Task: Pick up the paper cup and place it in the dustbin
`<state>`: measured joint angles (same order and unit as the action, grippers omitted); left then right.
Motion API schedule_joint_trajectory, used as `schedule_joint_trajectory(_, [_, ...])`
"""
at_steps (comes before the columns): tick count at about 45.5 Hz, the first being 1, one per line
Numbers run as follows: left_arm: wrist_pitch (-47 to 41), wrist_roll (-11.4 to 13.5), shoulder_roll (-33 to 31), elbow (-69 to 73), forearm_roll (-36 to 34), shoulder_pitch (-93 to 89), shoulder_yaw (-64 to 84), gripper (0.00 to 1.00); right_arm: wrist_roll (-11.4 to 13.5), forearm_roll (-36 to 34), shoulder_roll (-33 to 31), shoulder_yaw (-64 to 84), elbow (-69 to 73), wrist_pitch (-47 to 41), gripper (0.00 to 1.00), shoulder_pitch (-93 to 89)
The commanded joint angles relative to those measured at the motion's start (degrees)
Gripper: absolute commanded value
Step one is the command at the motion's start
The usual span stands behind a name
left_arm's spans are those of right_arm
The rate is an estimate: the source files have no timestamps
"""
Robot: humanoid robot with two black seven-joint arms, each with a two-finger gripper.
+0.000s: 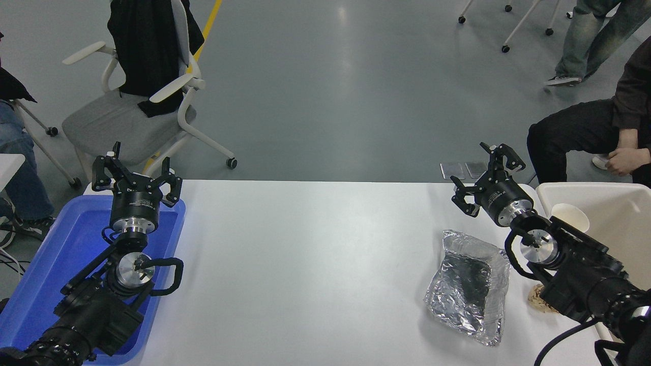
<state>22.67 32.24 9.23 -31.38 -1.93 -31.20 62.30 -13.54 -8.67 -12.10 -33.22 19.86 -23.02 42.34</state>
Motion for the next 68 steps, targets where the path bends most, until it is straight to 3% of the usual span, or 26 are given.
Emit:
schedule_joint_trajectory(1, [0.0, 0.0, -0.1, 0.0, 0.1, 0.1, 0.5, 0.99, 0.1, 0.0, -0.1, 0.0, 0.2, -0.1, 1.0, 0.0])
schedule_joint_trajectory(17, [0.0, 0.0, -0.1, 0.0, 0.0, 0.1, 0.0, 0.99, 0.1, 1.4, -0.6, 1.6, 5.6, 0.2, 1.0, 0.7])
schedule_joint_trajectory(33, [0.0, 0.0, 0.0, 0.0, 0.0, 0.0, 0.0, 0.99, 0.4, 18.5, -10.7, 13.8, 20.2, 4.5, 1.0, 11.4])
schedule_joint_trajectory(41, [0.0, 0.0, 0.0, 0.0, 0.0, 0.0, 0.0, 0.99, 1.1, 25.9, -16.8, 32.7, 27.4, 5.3, 1.0, 24.8])
schedule_joint_trajectory(45, [0.0, 0.0, 0.0, 0.0, 0.0, 0.0, 0.0, 0.99, 1.1, 25.9, -17.3, 52.9, 31.0, 5.3, 1.0, 36.0])
schedule_joint_trajectory(57, [0.0, 0.0, 0.0, 0.0, 0.0, 0.1, 0.0, 0.99, 1.1, 26.2, -14.6, 88.0, 47.0, 5.2, 1.0, 59.4])
schedule_joint_trajectory(68, [0.0, 0.0, 0.0, 0.0, 0.0, 0.1, 0.0, 0.99, 1.2, 27.9, -8.7, 105.5, 62.0, 2.9, 1.0, 76.7])
